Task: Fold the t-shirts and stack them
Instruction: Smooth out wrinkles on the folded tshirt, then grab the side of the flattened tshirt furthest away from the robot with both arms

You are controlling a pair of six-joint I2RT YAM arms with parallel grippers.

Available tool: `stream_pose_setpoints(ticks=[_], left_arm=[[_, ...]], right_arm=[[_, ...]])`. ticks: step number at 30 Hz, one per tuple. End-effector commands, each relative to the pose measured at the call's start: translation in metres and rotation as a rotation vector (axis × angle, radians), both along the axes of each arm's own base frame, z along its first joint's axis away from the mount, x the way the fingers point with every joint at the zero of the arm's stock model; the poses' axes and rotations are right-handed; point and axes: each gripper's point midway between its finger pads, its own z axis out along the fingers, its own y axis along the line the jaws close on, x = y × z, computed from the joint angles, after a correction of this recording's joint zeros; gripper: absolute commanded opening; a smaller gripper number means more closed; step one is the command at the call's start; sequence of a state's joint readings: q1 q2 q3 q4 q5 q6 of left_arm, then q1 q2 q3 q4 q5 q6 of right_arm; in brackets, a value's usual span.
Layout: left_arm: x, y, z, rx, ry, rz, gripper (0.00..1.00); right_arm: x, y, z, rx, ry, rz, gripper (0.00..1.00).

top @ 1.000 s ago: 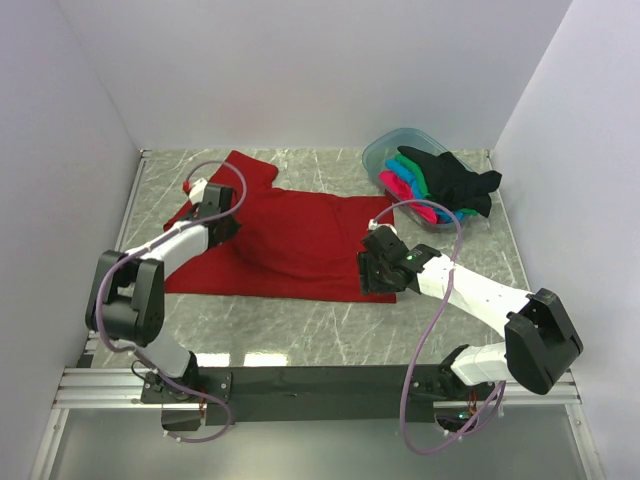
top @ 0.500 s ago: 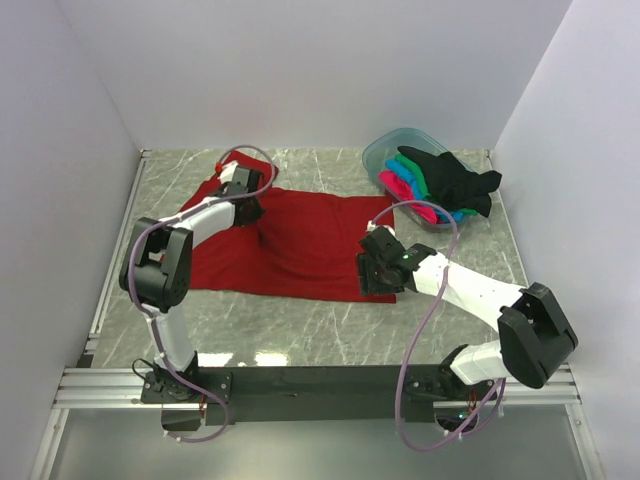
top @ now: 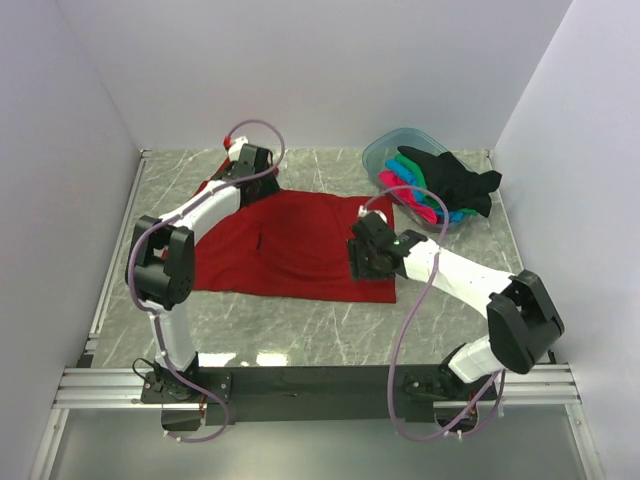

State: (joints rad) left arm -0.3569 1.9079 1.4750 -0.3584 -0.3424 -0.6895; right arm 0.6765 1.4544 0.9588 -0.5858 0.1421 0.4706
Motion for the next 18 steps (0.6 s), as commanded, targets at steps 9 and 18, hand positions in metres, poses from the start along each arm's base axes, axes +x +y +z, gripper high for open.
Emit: stream_pose_setpoints(ticks=[9, 18], left_arm=[[0.109, -0.009, 0.024, 0.141, -0.131, -0.032, 0.72], [0.151, 0.003, 0.009, 0.146, -0.202, -0.006, 0.70]], right_arm=[[0.041, 0.027, 0.020, 0.038, -0.083, 0.008, 0.67], [0.034, 0.030, 0.005, 0.062, -0.055, 0.021, 0.67]])
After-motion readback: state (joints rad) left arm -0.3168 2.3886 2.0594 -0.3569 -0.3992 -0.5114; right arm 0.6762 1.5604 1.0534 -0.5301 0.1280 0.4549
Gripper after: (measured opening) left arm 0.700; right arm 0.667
